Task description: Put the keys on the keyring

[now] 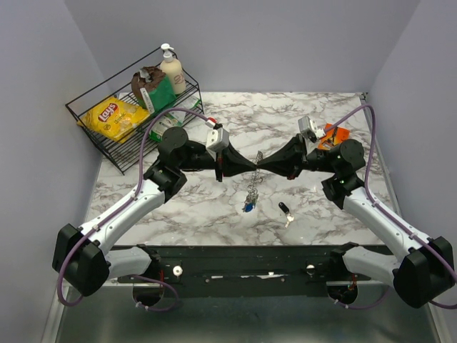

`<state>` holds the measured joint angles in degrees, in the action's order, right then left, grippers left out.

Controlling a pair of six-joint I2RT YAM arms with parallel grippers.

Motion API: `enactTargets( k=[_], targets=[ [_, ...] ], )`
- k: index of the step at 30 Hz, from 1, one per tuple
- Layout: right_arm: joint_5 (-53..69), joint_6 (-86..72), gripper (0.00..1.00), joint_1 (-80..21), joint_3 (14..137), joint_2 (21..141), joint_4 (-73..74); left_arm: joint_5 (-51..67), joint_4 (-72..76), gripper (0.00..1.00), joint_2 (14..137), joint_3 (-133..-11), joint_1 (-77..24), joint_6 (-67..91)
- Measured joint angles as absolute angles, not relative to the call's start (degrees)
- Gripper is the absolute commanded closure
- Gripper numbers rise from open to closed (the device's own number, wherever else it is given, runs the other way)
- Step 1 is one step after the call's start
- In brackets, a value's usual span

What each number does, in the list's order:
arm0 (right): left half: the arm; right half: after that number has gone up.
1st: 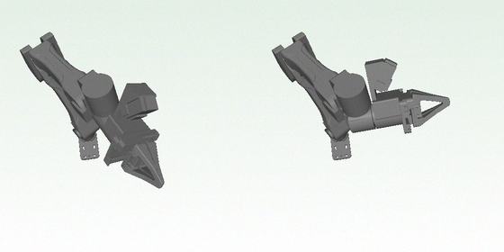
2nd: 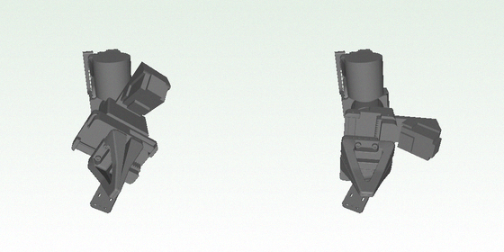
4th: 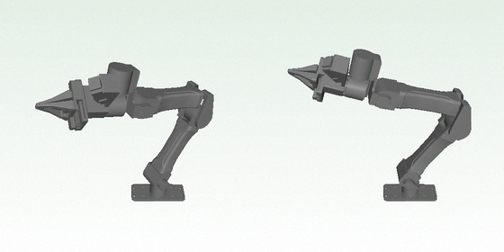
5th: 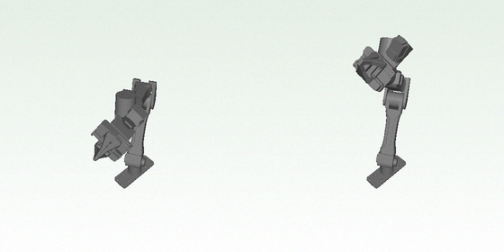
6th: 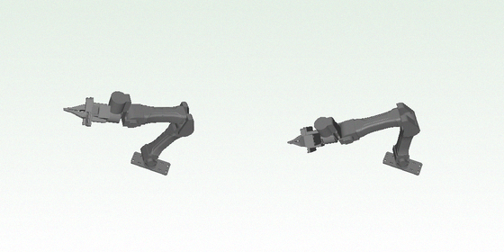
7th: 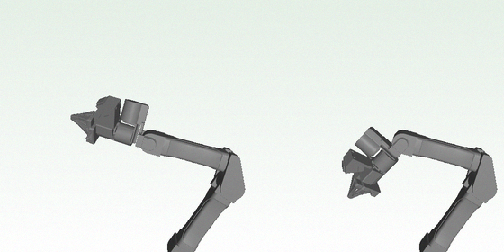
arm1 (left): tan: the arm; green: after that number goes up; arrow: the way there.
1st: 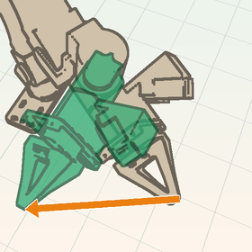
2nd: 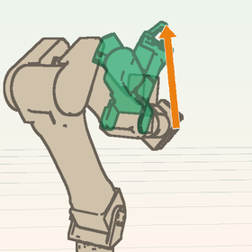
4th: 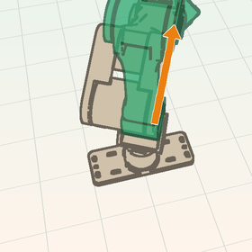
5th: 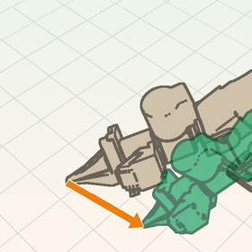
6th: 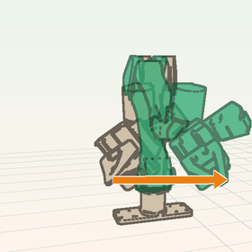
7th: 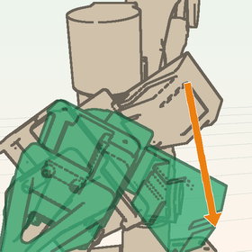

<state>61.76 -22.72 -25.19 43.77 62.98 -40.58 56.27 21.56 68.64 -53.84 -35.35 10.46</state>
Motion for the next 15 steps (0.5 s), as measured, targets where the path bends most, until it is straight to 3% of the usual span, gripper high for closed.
enactTargets(
  k=[3,4,6,7,9,10,15],
  targets=[
    [61.7,-22.7,0.88,-25.2,43.7,63.0,-40.4,56.0,20.4,1.00,68.7,-54.2,-35.4,9.8],
    [61.7,-22.7,0.77,-25.2,43.7,63.0,-40.2,55.9,20.0,1.00,68.7,-54.3,-35.4,9.4],
    [61.0,-22.4,0.66,-25.2,43.7,63.0,-39.9,54.9,18.5,1.00,68.7,-54.8,-35.5,8.1],
    [60.7,-22.7,0.55,-25.2,43.7,63.0,-40.0,54.4,17.8,1.00,68.7,-54.8,-35.6,7.6],
    [59.8,-22.4,0.43,-25.2,43.7,62.7,-39.9,52.8,15.6,1.00,68.7,-54.8,-35.8,6.4],
    [59.4,-22.6,0.31,-25.2,43.7,62.5,-39.9,52.1,14.6,1.00,68.7,-54.8,-35.8,5.8],
    [56.3,-22.3,0.11,-25.2,42.8,61.4,-39.8,48.0,11.1,1.00,68.5,-54.8,-36.2,3.3]
  ],
)
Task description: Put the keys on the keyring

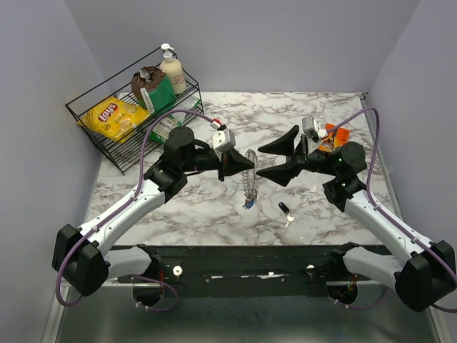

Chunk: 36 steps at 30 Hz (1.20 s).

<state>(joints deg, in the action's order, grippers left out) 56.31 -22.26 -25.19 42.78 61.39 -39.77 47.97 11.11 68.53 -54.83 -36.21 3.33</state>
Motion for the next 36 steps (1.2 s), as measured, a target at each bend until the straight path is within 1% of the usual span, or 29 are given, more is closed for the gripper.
enactTargets(
  k=[1,2,3,10,20,28,33,36],
  targets=[
    [55.7,-22.3,0.07,-25.2,42.4,61.1,-39.7,47.2,10.7,1.00,68.4,-54.8,-36.3,2.9],
    [54.9,-22.1,0.02,-25.2,42.2,60.9,-39.4,46.2,10.4,1.00,68.2,-54.6,-36.5,2.3],
    [54.1,-22.0,0.00,-25.2,41.9,60.6,-39.2,45.5,10.1,1.00,68.0,-54.3,-36.6,1.7],
    [50.3,-20.8,0.00,-25.2,41.4,59.4,-37.3,37.3,9.6,1.00,65.1,-51.6,-38.9,-2.7],
    [45.4,-19.9,0.00,-25.2,41.1,59.4,-32.7,28.0,10.1,1.00,64.7,-48.5,-39.9,-6.1],
    [32.5,-20.0,0.00,-25.2,40.6,59.4,-20.5,20.7,13.3,1.00,64.7,-44.3,-40.2,-6.7],
    [23.4,-20.9,0.00,-25.2,38.5,58.3,-11.6,18.1,17.4,1.00,64.9,-39.9,-40.2,-6.0],
    [20.0,-22.0,0.00,-25.2,36.6,57.8,-7.6,17.2,18.8,1.00,65.8,-38.5,-40.2,-5.7]
  ],
)
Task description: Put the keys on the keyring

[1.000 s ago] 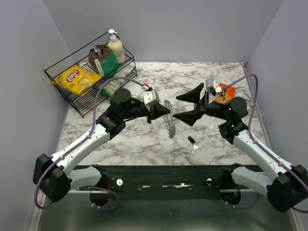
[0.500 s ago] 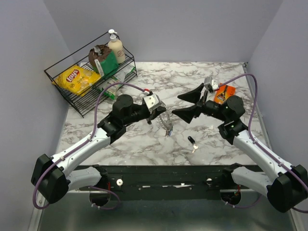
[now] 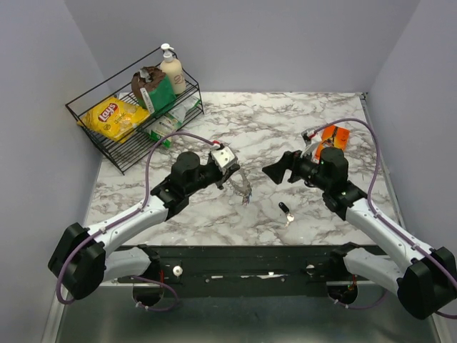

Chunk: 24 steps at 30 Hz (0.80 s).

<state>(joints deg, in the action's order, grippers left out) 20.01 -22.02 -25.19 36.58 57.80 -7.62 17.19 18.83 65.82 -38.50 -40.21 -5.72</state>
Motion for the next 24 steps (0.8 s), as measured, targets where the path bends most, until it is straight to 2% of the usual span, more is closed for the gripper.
enactTargets(
  k=[18,24],
  targets=[
    [14.2,-35.0,0.00,-25.2,21.0,49.9,4.6,15.7,24.8,1.00,67.1,-33.9,-40.2,-5.3],
    [12.8,-36.6,0.07,-25.2,20.2,47.8,6.8,16.7,25.5,1.00,67.1,-33.9,-40.2,-5.3]
  ],
)
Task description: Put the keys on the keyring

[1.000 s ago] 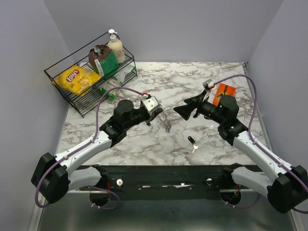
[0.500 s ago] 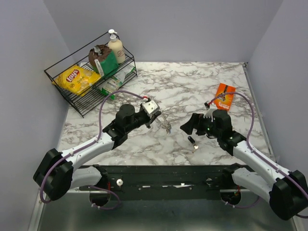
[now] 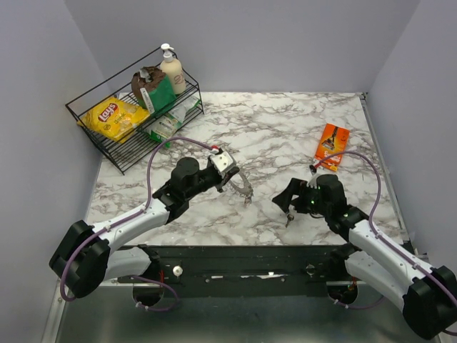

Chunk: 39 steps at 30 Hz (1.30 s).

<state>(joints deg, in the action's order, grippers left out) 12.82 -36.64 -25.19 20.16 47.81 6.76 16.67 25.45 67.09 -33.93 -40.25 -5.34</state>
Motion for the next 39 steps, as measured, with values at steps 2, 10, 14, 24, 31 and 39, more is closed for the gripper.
enactTargets(
  k=[2,10,14,24,31,39],
  targets=[
    [12.3,-36.9,0.11,-25.2,20.2,47.3,7.0,17.2,25.5,1.00,67.1,-34.0,-40.2,-5.3],
    [11.2,-37.9,0.24,-25.2,20.1,48.8,8.9,18.9,25.3,1.00,68.6,-34.4,-40.2,-5.3],
    [10.9,-38.1,0.26,-25.2,20.1,51.2,9.5,19.2,25.1,1.00,68.7,-34.6,-40.2,-5.3],
    [9.4,-38.1,0.50,-25.0,21.2,59.4,11.0,20.3,24.6,1.00,68.7,-35.1,-40.2,-5.3],
    [8.8,-37.8,0.67,-24.6,23.6,64.1,11.4,20.4,24.3,1.00,68.7,-35.1,-40.2,-5.3],
    [8.8,-37.4,1.00,-24.6,26.4,71.0,9.5,20.4,24.2,1.00,68.7,-35.1,-40.2,-5.3]
  ],
)
